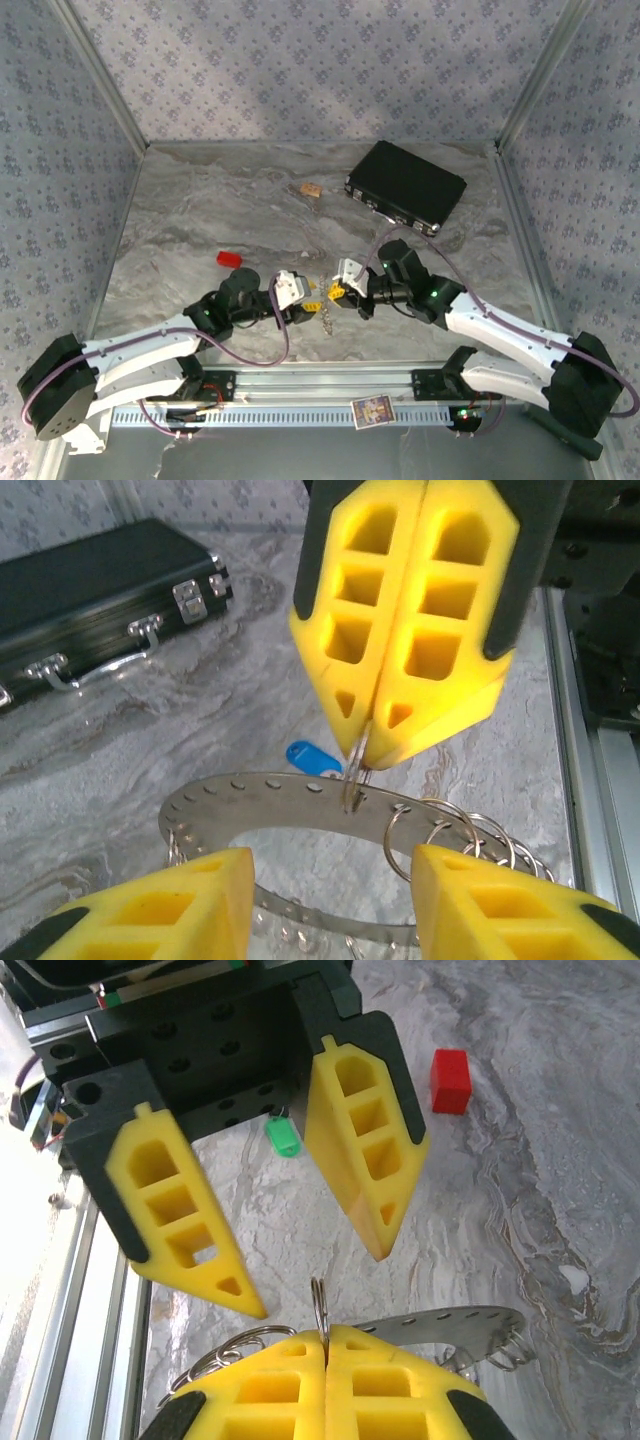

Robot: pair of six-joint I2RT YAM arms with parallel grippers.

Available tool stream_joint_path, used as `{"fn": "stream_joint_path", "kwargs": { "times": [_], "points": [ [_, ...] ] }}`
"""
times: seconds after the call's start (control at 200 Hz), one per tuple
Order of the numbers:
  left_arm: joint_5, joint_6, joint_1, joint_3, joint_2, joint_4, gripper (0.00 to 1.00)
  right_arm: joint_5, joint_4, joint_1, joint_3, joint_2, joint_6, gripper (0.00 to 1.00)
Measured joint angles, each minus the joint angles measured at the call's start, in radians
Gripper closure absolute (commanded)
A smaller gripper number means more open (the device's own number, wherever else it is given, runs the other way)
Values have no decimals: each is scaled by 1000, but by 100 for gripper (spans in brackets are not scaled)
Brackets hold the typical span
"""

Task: Put the keys on the keyring

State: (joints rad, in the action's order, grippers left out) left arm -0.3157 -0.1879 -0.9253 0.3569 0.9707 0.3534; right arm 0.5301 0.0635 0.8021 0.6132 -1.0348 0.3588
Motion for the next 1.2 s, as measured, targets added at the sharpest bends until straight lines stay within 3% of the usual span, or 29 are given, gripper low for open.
{"fn": "stream_joint_path", "kwargs": {
  "times": [0.405, 0.71, 0.865, 1.019, 1.204],
  "points": [
    [-21, -54, 0, 42, 56, -45, 73, -90, 193, 67, 130, -83, 123, 100],
    [-55, -58, 0, 56, 73, -44, 85, -112, 223, 75, 151, -95, 137, 100],
    [-67, -59, 0, 57, 73, -44, 96, -112, 225, 76, 151, -95, 137, 100],
    [-77, -58, -1, 57, 73, -36, 100, -75, 186, 44, 125, -74, 119, 77],
    [-77, -55, -1, 51, 73, -9, 100, -12, 97, -7, 32, -8, 76, 72]
  ]
}}
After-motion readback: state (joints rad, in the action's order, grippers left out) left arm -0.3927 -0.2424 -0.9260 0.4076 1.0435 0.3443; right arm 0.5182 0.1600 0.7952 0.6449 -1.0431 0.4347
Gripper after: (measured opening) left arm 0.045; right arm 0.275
